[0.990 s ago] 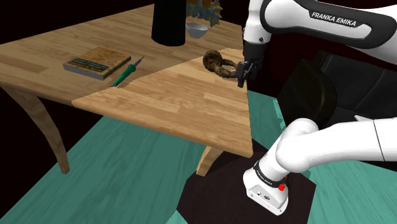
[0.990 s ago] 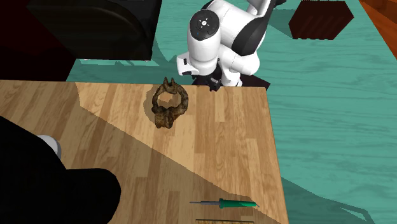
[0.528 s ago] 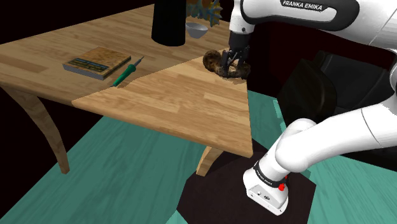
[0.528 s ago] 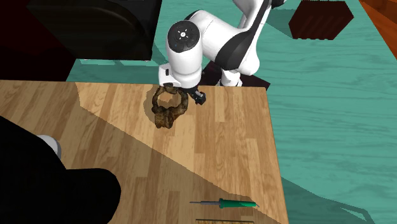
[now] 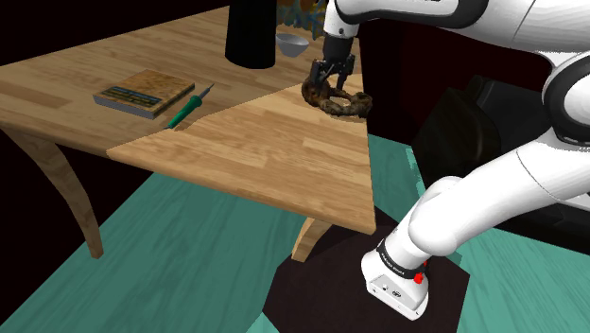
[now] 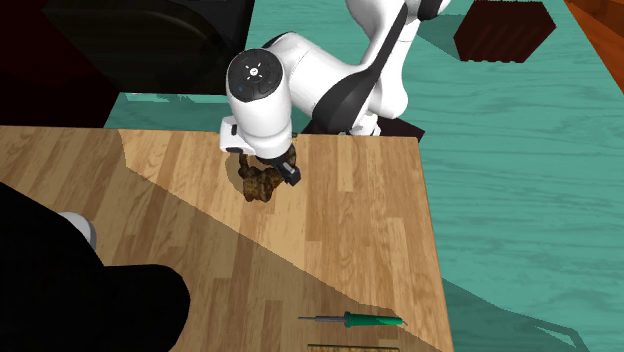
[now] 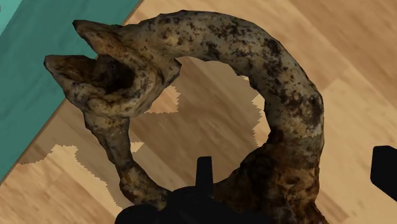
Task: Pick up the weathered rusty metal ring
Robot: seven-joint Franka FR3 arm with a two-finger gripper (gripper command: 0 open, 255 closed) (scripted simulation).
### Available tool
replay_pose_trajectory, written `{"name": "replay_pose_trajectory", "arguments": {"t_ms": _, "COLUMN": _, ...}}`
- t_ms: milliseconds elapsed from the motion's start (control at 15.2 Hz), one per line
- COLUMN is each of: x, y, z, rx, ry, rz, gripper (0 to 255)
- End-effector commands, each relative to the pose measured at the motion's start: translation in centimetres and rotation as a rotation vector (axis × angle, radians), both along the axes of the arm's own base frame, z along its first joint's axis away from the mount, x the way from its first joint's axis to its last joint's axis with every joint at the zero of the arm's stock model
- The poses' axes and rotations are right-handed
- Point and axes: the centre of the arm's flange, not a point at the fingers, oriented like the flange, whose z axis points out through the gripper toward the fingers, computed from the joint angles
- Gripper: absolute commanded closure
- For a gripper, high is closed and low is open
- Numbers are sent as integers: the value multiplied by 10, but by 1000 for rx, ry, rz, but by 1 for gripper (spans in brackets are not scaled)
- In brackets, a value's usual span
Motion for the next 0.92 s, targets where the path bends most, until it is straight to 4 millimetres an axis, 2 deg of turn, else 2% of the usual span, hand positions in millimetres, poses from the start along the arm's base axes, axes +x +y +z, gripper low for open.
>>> {"name": "replay_pose_trajectory", "arguments": {"t_ms": 0, "x": 3, "y": -1, "z": -9, "rx": -1, "ry": -2, "rz": -1, "gripper": 0}}
{"name": "replay_pose_trajectory", "arguments": {"t_ms": 264, "x": 3, "y": -1, "z": -33, "rx": -1, "ry": -2, "rz": -1, "gripper": 0}}
{"name": "replay_pose_trajectory", "arguments": {"t_ms": 396, "x": 3, "y": -1, "z": -33, "rx": -1, "ry": -2, "rz": -1, "gripper": 0}}
{"name": "replay_pose_trajectory", "arguments": {"t_ms": 462, "x": 3, "y": -1, "z": -33, "rx": -1, "ry": -2, "rz": -1, "gripper": 255}}
{"name": "replay_pose_trajectory", "arguments": {"t_ms": 858, "x": 3, "y": -1, "z": -34, "rx": -1, "ry": -2, "rz": -1, "gripper": 255}}
